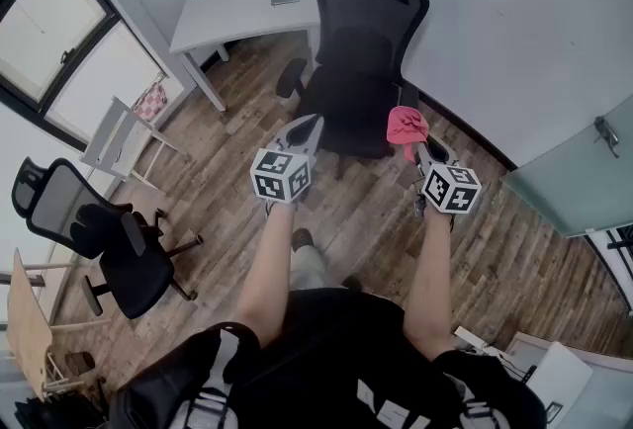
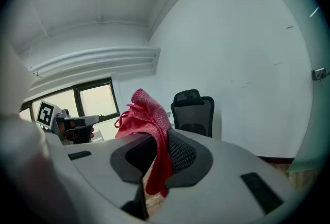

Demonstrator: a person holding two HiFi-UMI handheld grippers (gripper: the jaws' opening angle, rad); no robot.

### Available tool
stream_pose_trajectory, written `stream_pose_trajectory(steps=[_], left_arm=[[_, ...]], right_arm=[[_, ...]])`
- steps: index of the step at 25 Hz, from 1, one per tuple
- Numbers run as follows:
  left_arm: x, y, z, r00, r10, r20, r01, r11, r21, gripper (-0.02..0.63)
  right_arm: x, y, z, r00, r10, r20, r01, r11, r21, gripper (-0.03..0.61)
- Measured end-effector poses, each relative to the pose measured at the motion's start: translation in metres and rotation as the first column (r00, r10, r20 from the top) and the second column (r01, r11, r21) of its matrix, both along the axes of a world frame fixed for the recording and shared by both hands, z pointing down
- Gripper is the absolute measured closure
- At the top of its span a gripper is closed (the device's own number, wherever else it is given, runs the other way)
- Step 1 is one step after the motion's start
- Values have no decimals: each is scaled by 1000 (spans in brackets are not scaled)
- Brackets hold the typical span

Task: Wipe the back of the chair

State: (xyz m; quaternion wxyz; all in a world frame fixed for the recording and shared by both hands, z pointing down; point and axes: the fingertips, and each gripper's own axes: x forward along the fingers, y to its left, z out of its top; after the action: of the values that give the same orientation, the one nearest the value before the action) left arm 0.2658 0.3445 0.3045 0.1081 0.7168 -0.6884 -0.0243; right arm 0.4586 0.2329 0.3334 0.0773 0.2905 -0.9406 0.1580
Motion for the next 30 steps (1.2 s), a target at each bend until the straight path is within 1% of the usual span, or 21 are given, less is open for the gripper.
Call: stream_pose_trajectory(steps=[5, 8, 12, 16, 21, 26, 30], left_arm=[[-49, -34, -10, 1000, 22, 12, -22, 1000, 6, 589], [-84, -52, -20, 999, 40, -1, -40, 999, 21, 589], [-129, -73, -25, 997, 72, 12, -72, 997, 17, 589], [-168, -84, -21, 997, 79, 2, -79, 997, 8, 589], [-198, -110, -13, 996, 91, -10, -91, 996, 6, 589], [-226, -160, -5, 996, 92, -8, -92, 996, 18, 589], [-254, -222, 5, 992, 121, 21, -122, 992, 19, 589]], right_arm=[[-44, -35, -6, 999, 41, 14, -41, 999, -7, 508], [-74, -55, -11, 996, 75, 56, -73, 997, -28, 508], [-118, -78, -10, 989, 121, 88, -116, 992, -52, 508], [-155, -95, 3, 981, 168, 93, -159, 982, -99, 508], [-189, -120, 17, 979, 190, 71, -180, 975, -128, 508], [-220, -166, 28, 971, 221, 93, -206, 968, -144, 508], [-261, -228, 46, 966, 229, 121, -210, 966, -148, 508]])
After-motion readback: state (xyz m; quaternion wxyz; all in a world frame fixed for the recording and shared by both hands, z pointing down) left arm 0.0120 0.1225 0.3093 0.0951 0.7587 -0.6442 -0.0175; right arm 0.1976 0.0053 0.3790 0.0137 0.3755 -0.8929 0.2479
